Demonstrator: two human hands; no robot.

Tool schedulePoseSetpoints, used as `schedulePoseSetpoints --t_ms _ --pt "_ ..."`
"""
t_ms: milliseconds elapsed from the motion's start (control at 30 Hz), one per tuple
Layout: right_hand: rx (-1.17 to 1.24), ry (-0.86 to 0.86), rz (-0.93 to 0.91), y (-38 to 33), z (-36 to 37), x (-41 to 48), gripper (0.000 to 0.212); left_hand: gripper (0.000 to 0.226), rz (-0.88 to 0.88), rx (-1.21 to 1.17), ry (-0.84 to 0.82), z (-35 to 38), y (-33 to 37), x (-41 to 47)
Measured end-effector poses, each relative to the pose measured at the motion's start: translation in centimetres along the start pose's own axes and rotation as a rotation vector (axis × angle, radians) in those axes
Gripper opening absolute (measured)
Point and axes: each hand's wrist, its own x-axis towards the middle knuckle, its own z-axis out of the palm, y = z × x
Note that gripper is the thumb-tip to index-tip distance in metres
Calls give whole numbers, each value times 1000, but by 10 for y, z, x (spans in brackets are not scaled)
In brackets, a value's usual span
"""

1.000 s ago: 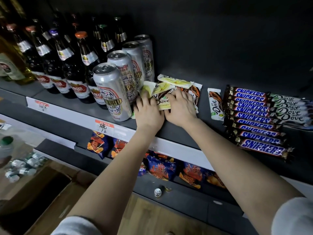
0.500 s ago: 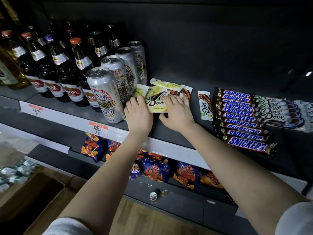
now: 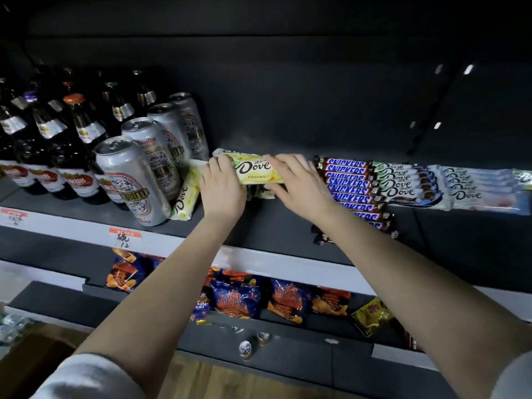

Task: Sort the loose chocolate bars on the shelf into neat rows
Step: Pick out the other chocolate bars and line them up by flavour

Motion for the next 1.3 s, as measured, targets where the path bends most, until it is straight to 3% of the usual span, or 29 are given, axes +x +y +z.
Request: schedulePoseSetpoints --t_ms 133,367,733,1300 --pt "-150 84 59 33 -25 -21 55 39 136 -74 -20 12 44 4" --pt "-236 83 226 99 -78 -72 54 60 493 -331 -127 28 129 -6" --pt "-201 85 327 166 -129 -143 51 54 595 -259 -122 45 220 -22" --pt "-313 66 490 246 -220 -248 48 55 660 -371 -228 77 371 -83"
